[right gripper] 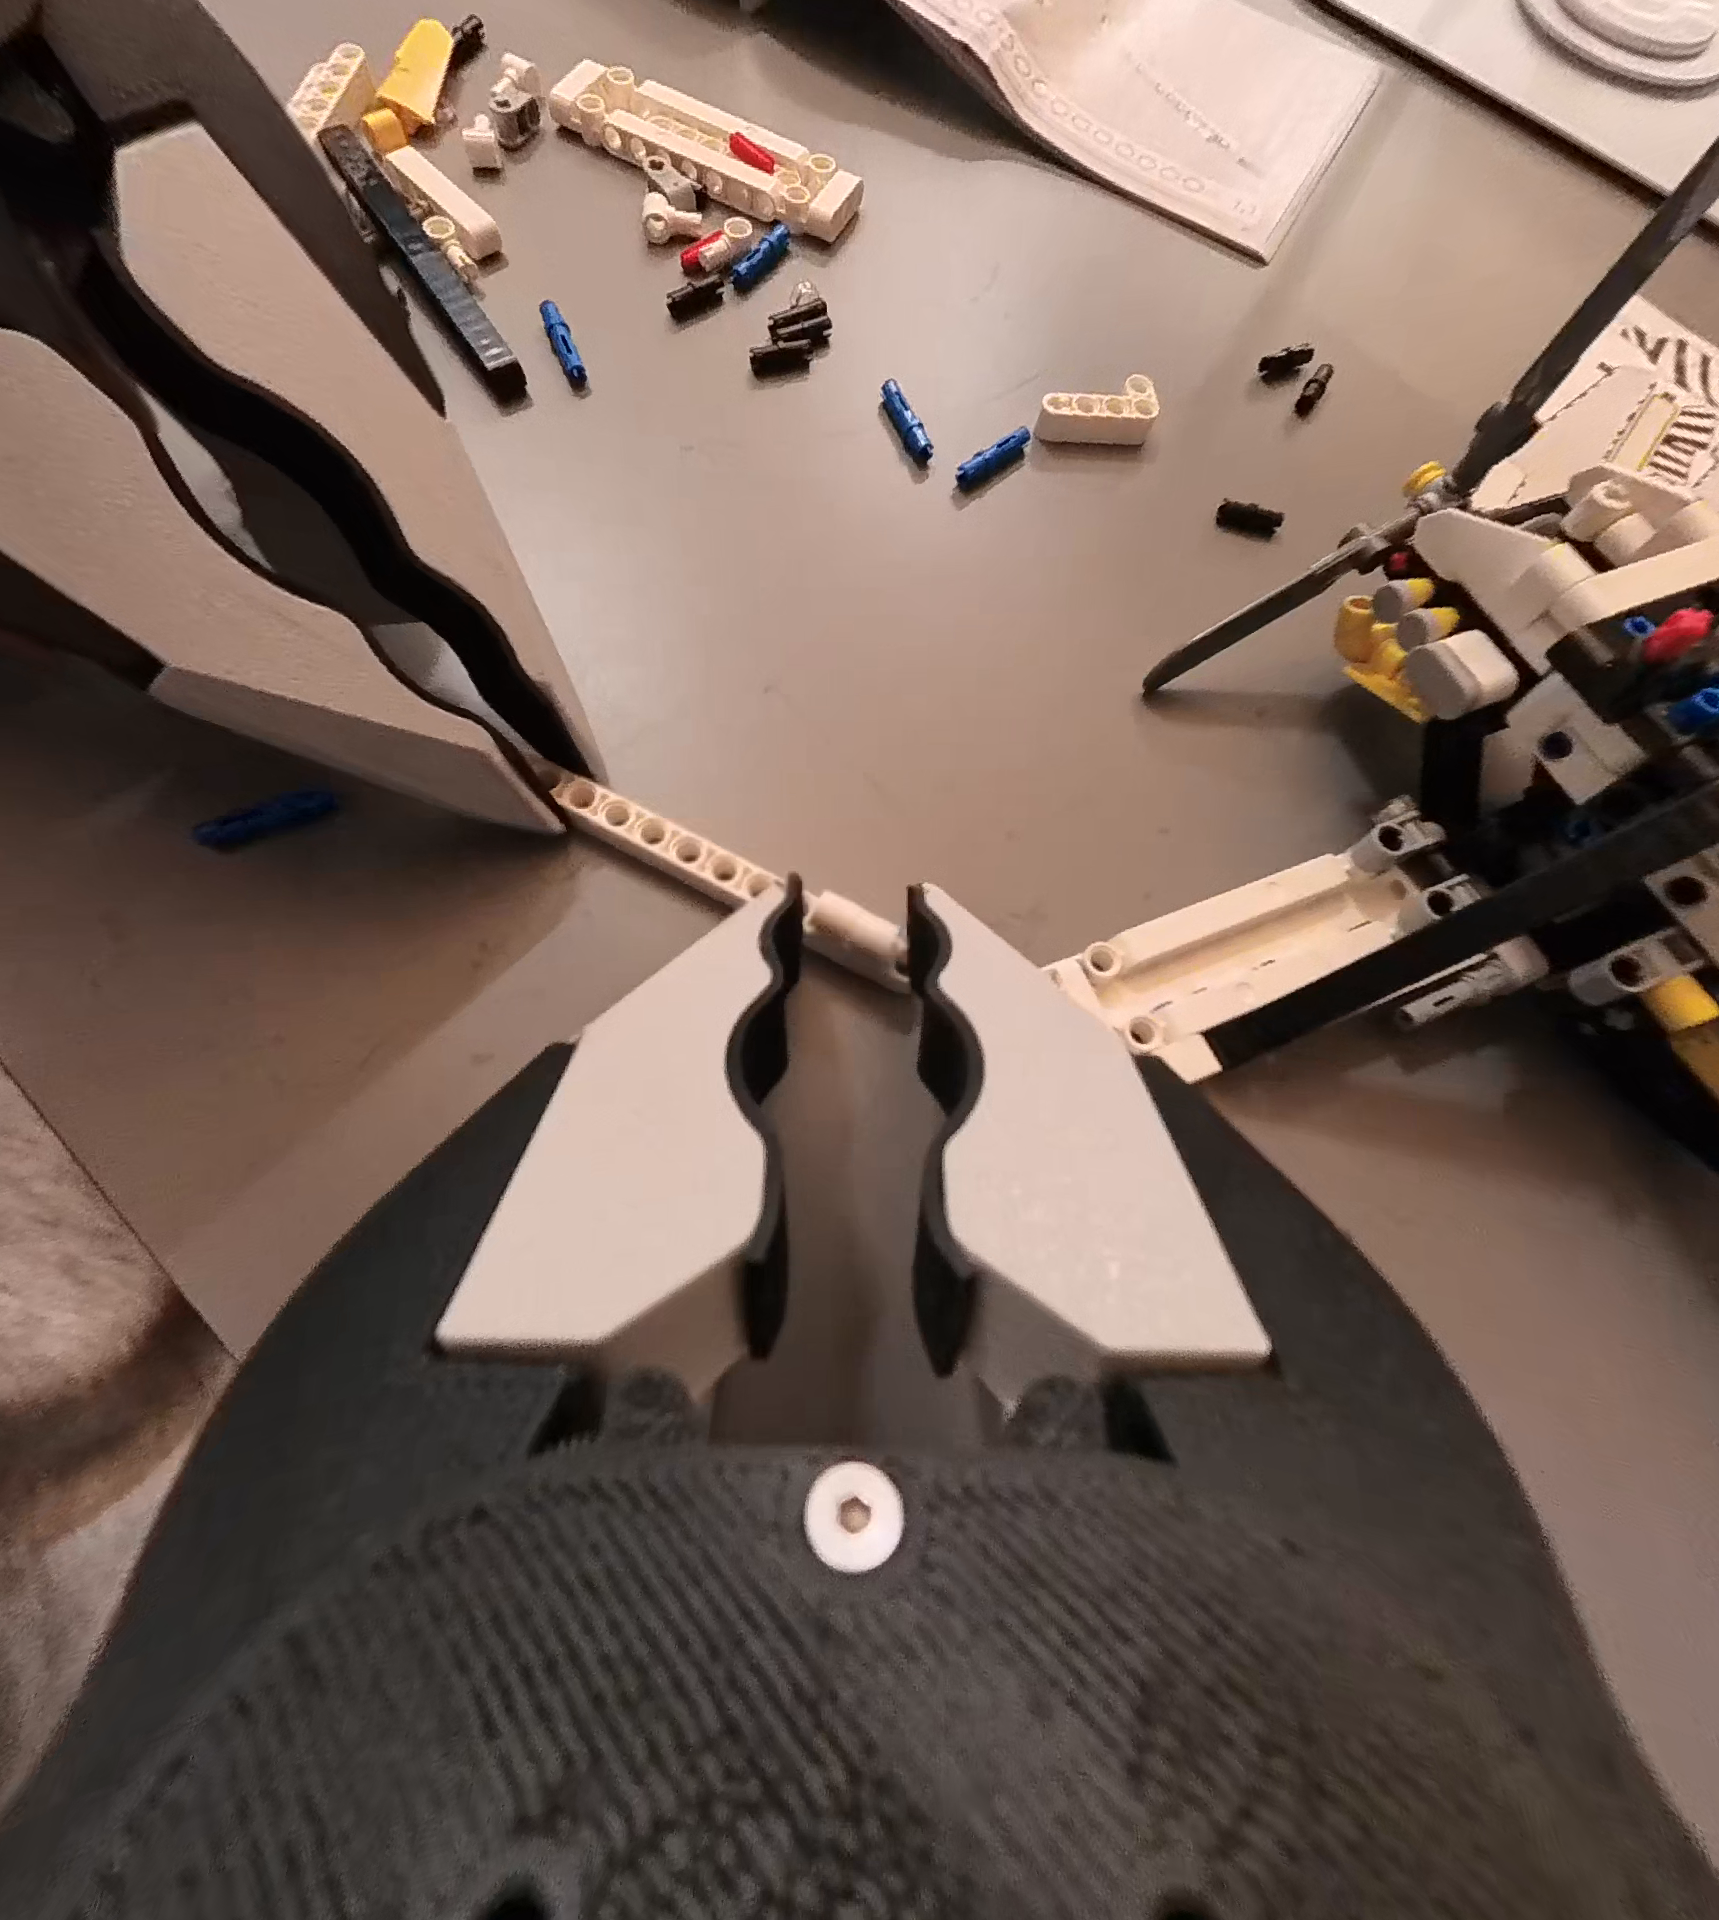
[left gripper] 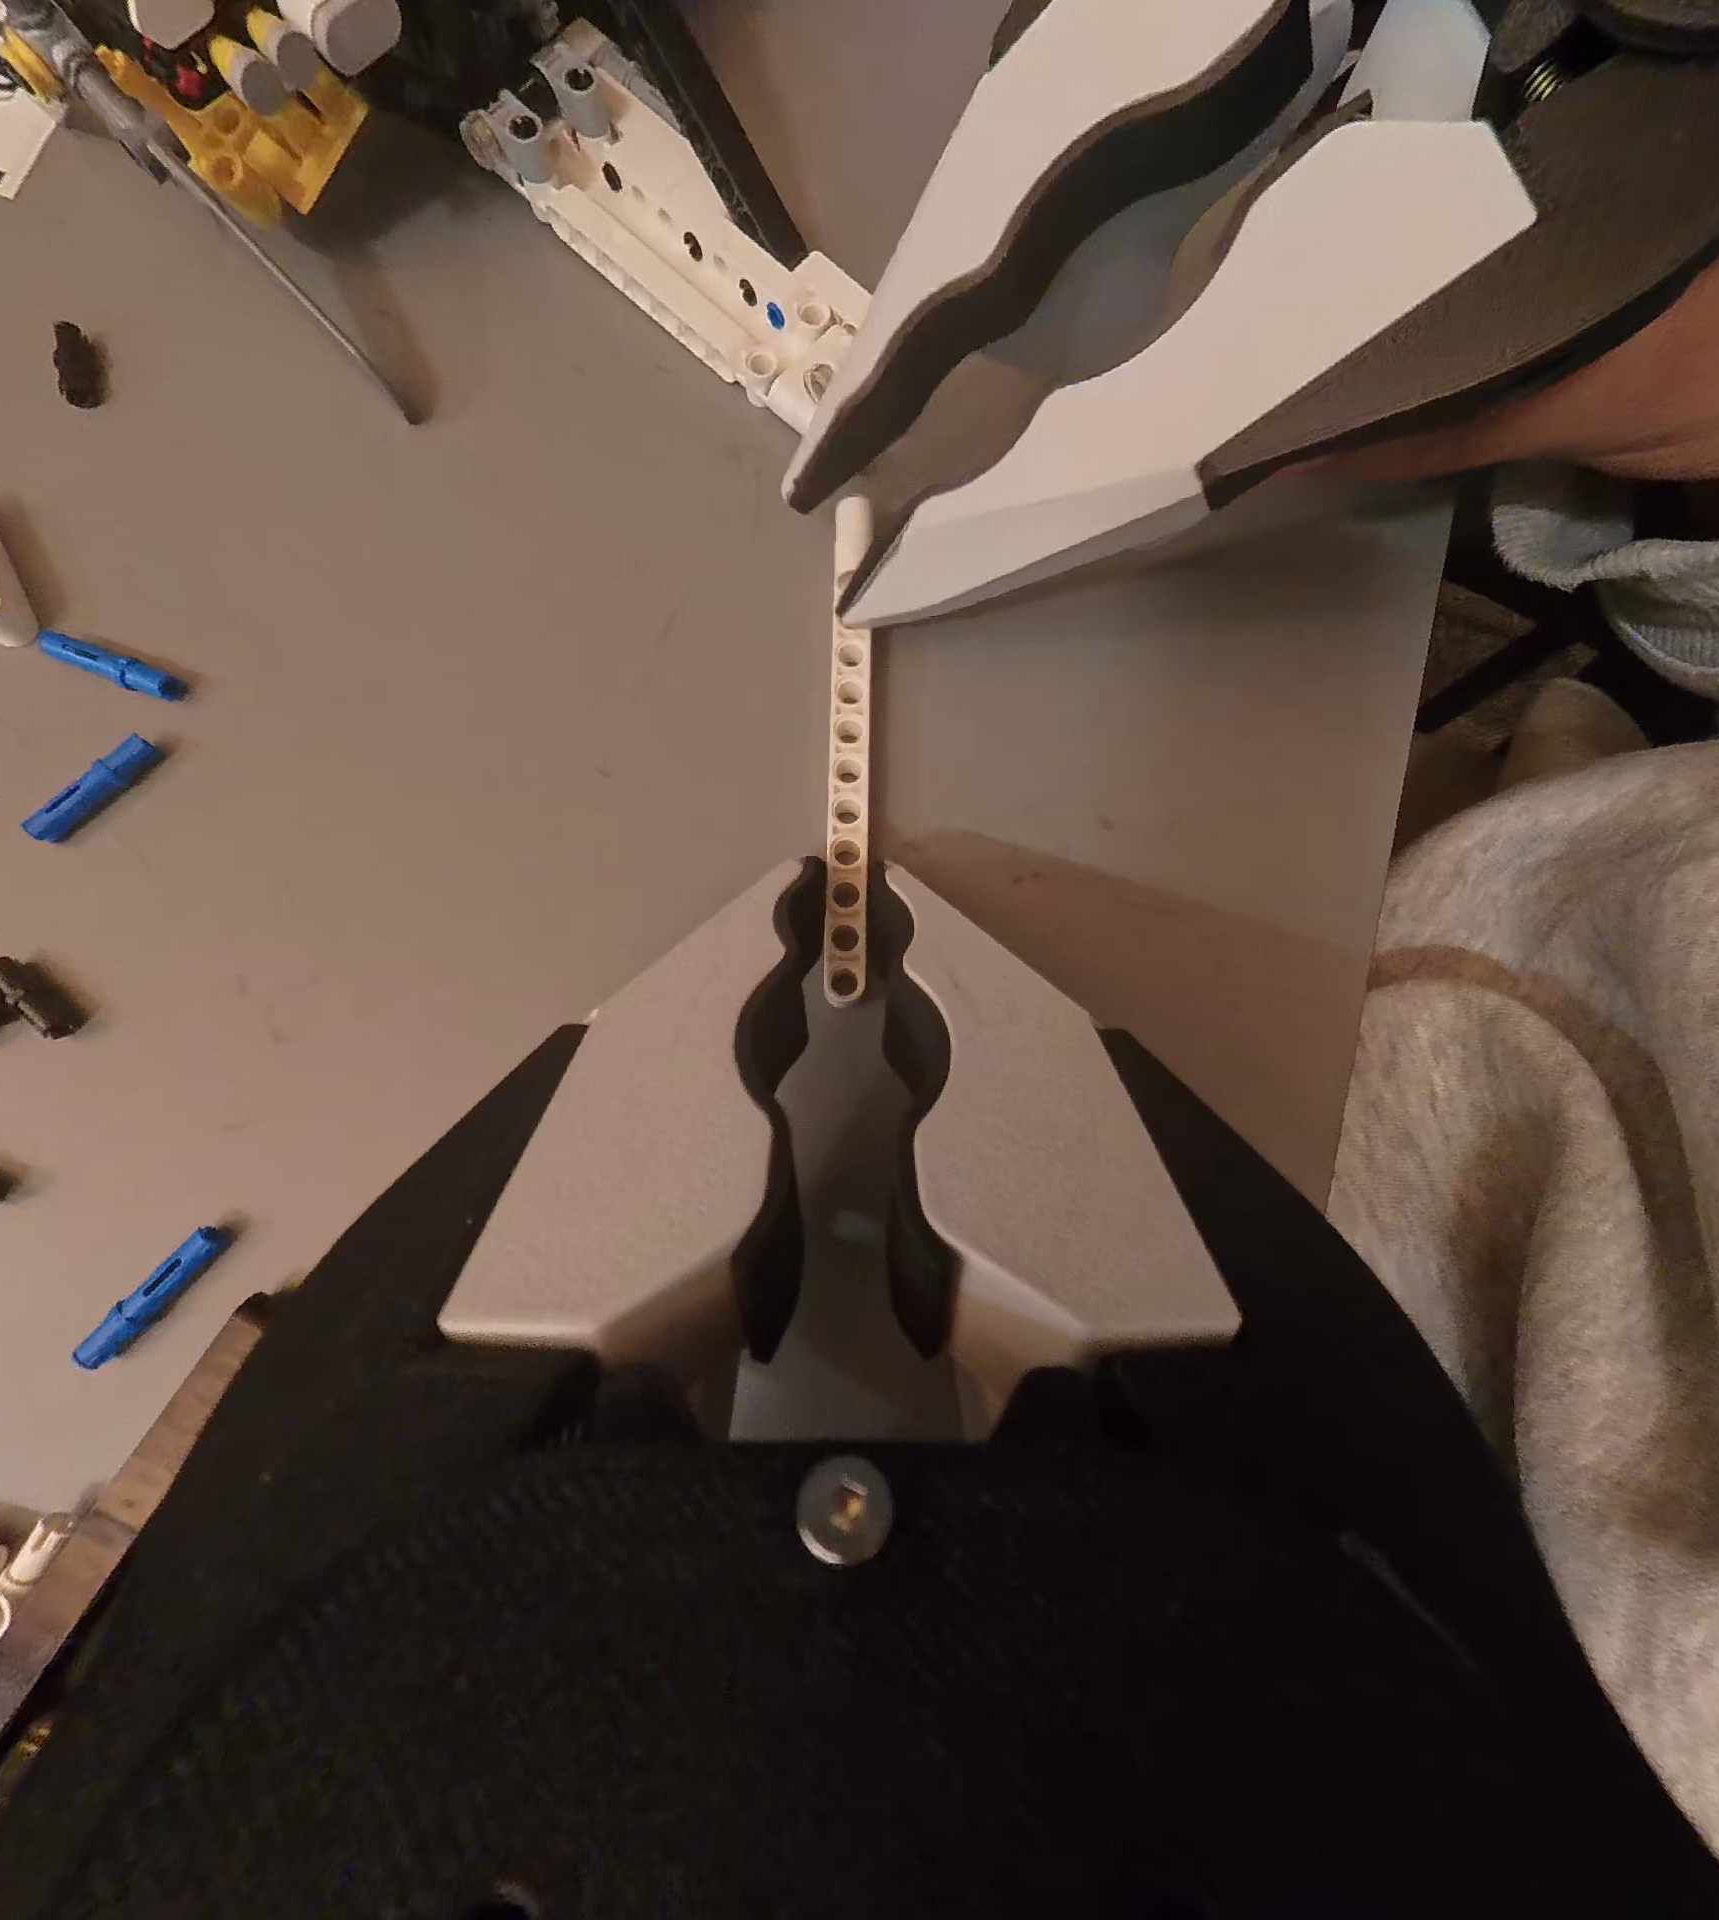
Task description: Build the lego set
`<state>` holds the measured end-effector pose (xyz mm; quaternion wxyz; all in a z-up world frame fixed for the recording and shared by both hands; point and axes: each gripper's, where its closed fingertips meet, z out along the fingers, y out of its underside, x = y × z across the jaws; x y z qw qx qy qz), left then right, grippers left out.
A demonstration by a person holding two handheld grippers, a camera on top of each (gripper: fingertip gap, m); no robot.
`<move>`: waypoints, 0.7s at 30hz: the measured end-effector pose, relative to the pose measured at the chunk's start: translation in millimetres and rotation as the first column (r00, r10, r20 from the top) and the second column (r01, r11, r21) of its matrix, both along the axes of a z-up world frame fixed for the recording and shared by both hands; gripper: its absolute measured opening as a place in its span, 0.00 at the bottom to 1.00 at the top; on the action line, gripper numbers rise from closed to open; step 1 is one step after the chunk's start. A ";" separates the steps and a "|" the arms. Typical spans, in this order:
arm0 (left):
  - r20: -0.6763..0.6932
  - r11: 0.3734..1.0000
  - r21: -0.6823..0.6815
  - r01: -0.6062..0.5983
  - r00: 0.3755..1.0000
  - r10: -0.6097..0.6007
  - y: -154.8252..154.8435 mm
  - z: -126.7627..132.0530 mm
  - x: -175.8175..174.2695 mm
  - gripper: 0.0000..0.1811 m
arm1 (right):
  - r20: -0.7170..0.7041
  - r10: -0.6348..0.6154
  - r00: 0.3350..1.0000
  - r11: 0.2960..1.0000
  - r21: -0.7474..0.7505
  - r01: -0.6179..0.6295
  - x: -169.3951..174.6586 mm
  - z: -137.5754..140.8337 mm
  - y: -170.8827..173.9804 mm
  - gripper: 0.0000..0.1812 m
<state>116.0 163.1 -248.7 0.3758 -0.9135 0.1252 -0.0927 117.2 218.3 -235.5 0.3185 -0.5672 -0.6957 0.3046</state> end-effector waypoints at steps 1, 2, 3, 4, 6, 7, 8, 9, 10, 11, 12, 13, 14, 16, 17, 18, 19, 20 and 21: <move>0.000 1.000 0.000 0.000 1.000 0.000 -0.1 0.0 0.0 0.04 | -0.008 0.018 1.000 1.000 -0.006 -0.018 -0.2 1.4 -1.9 0.11; 0.005 1.000 -0.001 0.006 1.000 -0.006 -0.5 0.2 0.8 0.04 | -0.026 0.057 0.998 0.998 -0.015 -0.057 0.0 4.5 -6.5 0.17; 0.015 1.000 -0.004 0.020 1.000 -0.020 -1.7 0.2 2.4 0.04 | -0.051 0.115 0.992 0.993 -0.021 -0.117 1.7 8.5 -13.4 0.20; 0.024 0.998 -0.006 0.059 0.998 -0.059 -4.9 0.4 5.5 0.04 | -0.073 0.201 0.977 0.979 -0.023 -0.203 6.0 12.3 -23.6 0.24; 0.006 0.983 -0.002 0.186 0.983 -0.186 -17.0 0.3 12.1 0.04 | -0.090 0.363 0.927 0.931 -0.004 -0.365 20.9 14.5 -41.2 0.25; -0.013 0.970 0.002 0.242 0.970 -0.242 -23.7 0.2 14.3 0.04 | -0.095 0.421 0.902 0.906 0.002 -0.423 28.3 15.3 -47.3 0.24; -0.028 0.960 0.004 0.280 0.960 -0.280 -29.0 0.1 15.3 0.04 | -0.108 0.460 0.881 0.886 -0.001 -0.463 34.0 17.3 -51.9 0.22; -0.032 0.955 0.006 0.297 0.954 -0.297 -32.0 0.2 15.4 0.04 | -0.125 0.485 0.865 0.871 -0.014 -0.491 38.3 20.4 -54.9 0.21; -0.024 0.953 0.008 0.302 0.953 -0.301 -33.2 0.3 15.8 0.04 | -0.140 0.505 0.852 0.857 -0.036 -0.514 42.2 23.3 -57.3 0.20; -0.015 0.953 0.005 0.302 0.953 -0.302 -33.4 0.3 16.0 0.04 | -0.149 0.519 0.842 0.845 -0.060 -0.531 45.5 25.3 -58.9 0.18; -0.010 0.953 0.004 0.303 0.953 -0.303 -33.5 0.3 16.2 0.04 | -0.154 0.526 0.836 0.837 -0.080 -0.542 47.7 26.4 -59.2 0.17; -0.006 0.953 0.003 0.304 0.953 -0.304 -33.5 0.4 16.4 0.04 | -0.152 0.530 0.834 0.833 -0.093 -0.546 49.0 26.5 -58.8 0.17; -0.001 0.952 0.002 0.305 0.952 -0.305 -33.6 0.4 16.6 0.04 | -0.142 0.528 0.837 0.835 -0.096 -0.542 49.1 24.9 -57.2 0.17; 0.007 0.952 0.000 0.307 0.952 -0.307 -33.7 0.5 16.8 0.04 | -0.109 0.529 0.842 0.840 -0.075 -0.537 47.7 19.2 -54.6 0.18; 0.015 0.951 -0.002 0.308 0.951 -0.308 -33.7 0.5 17.0 0.04 | -0.089 0.542 0.836 0.835 -0.057 -0.547 46.8 15.5 -55.2 0.17; 0.024 0.951 -0.006 0.309 0.951 -0.309 -33.7 0.4 17.1 0.04 | -0.064 0.561 0.826 0.825 -0.036 -0.563 46.1 10.9 -56.3 0.17; 0.030 0.951 -0.007 0.309 0.951 -0.309 -33.7 0.5 17.2 0.04 | -0.035 0.576 0.816 0.816 -0.021 -0.577 45.4 5.9 -56.6 0.16; 0.032 0.951 -0.007 0.310 0.950 -0.309 -33.7 0.6 17.2 0.04 | -0.010 0.585 0.811 0.811 -0.014 -0.585 44.7 1.9 -55.7 0.15; 0.031 0.951 -0.007 0.310 0.950 -0.309 -33.7 0.5 17.2 0.04 | 0.004 0.590 0.807 0.807 -0.020 -0.590 44.5 -0.2 -54.9 0.15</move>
